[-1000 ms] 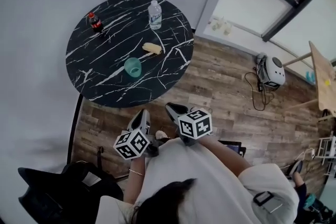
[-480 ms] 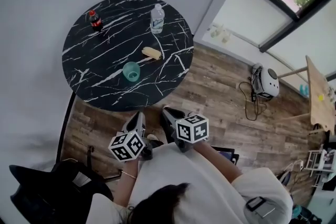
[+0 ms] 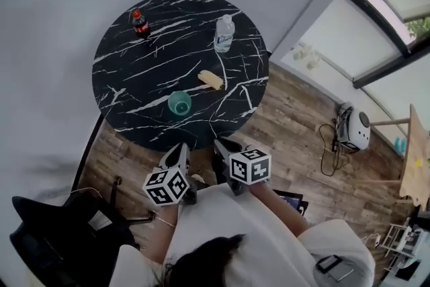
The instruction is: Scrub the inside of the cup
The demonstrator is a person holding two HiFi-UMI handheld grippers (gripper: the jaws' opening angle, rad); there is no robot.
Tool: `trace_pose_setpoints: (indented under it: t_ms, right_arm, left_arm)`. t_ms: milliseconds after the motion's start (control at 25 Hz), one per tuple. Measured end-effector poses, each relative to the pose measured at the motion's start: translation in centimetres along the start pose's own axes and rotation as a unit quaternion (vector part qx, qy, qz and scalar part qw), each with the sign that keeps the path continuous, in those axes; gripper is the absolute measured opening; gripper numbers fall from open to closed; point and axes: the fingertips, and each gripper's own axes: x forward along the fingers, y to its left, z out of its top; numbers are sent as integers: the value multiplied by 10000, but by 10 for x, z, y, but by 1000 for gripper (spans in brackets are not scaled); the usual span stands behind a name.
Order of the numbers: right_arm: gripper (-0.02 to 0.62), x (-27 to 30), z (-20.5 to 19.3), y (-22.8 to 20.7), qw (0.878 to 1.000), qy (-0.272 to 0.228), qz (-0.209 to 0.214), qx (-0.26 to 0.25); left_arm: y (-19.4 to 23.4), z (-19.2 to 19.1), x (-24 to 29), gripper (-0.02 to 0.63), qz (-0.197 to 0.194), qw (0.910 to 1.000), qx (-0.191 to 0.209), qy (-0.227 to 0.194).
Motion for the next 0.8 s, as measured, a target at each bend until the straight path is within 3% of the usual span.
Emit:
trace_pose_setpoints:
  t_ms: [440, 800]
  right_arm:
    - [38, 28, 52, -36, 9985, 264, 295, -374]
    - [40, 42, 74, -60, 9943, 614, 595, -639]
  left_arm:
    - [17, 20, 40, 9, 646, 9976, -229, -122]
    - [31, 32, 47, 9, 1348, 9885, -469, -497]
